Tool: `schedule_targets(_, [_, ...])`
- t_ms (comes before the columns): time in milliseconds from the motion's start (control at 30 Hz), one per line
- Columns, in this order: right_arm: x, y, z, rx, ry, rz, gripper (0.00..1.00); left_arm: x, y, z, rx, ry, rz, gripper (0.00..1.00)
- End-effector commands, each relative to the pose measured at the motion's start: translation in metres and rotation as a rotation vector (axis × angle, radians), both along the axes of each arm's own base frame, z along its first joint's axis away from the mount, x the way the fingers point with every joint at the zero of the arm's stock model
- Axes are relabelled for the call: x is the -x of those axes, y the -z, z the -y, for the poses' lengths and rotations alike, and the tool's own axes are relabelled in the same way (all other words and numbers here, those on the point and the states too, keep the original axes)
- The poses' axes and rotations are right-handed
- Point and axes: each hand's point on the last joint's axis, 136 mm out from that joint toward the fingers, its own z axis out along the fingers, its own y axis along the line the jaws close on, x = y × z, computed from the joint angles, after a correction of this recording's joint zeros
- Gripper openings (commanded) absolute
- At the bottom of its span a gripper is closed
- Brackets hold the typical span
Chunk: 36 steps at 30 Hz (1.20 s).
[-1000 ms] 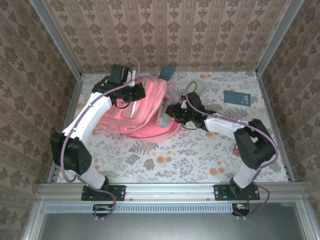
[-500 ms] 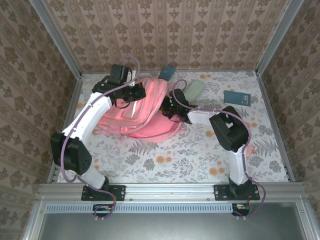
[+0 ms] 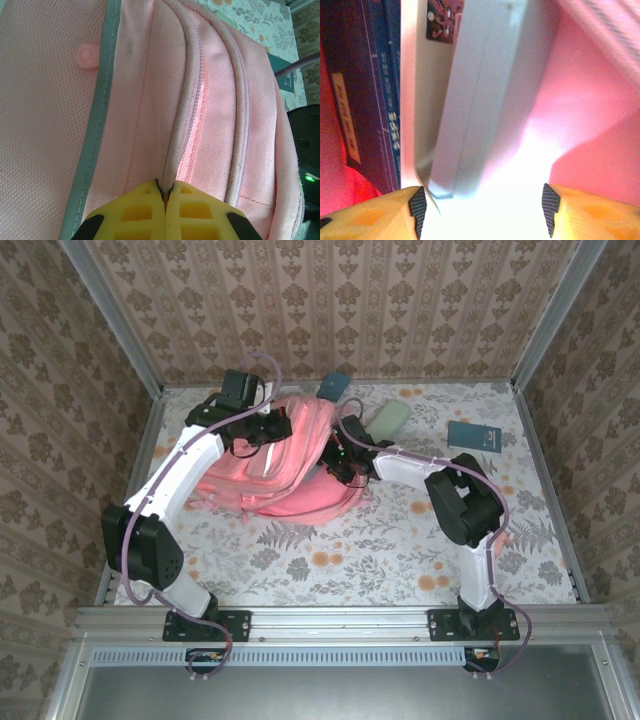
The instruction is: Pack the student bag
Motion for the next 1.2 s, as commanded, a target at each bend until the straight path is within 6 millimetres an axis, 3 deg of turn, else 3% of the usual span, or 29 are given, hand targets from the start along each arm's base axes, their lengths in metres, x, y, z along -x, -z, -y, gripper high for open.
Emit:
schedule_targets(0, [0.017, -0.022, 0.019, 0.098, -0.069, 0.018, 0.66, 0.002, -0.017, -0.007, -0.016, 0.012, 0.072, 0.00])
schedule_targets(233, [0.033, -0.064, 0.049, 0.120, -0.108, 0.130, 0.65, 0.003, 0.006, -0.018, -0.113, 0.011, 0.050, 0.00])
schedule_targets(333, [0.035, -0.072, 0.080, 0.165, -0.076, 0.183, 0.63, 0.005, 0.021, -0.025, -0.181, 0.018, 0.023, 0.00])
schedule_targets(533, [0.028, -0.065, 0.169, 0.281, 0.070, 0.187, 0.61, 0.010, 0.038, -0.026, -0.211, 0.036, -0.011, 0.00])
schedule_targets(700, [0.006, -0.053, 0.251, 0.465, 0.226, 0.194, 0.61, 0.011, 0.042, -0.018, -0.187, 0.056, -0.026, 0.02])
schedule_targets(800, [-0.007, -0.044, 0.289, 0.492, 0.311, 0.152, 0.62, 0.011, 0.042, -0.011, -0.155, 0.070, -0.031, 0.08])
schedule_targets(867, [-0.019, -0.041, 0.308, 0.492, 0.348, 0.140, 0.62, 0.011, 0.042, -0.008, -0.144, 0.075, -0.032, 0.14])
schedule_targets(933, [-0.034, -0.037, 0.323, 0.504, 0.367, 0.131, 0.62, 0.011, 0.040, -0.005, -0.132, 0.077, -0.029, 0.28])
schedule_targets(1167, [-0.076, -0.016, 0.359, 0.504, 0.418, 0.055, 0.62, 0.009, 0.032, -0.003, -0.116, 0.067, -0.018, 0.40])
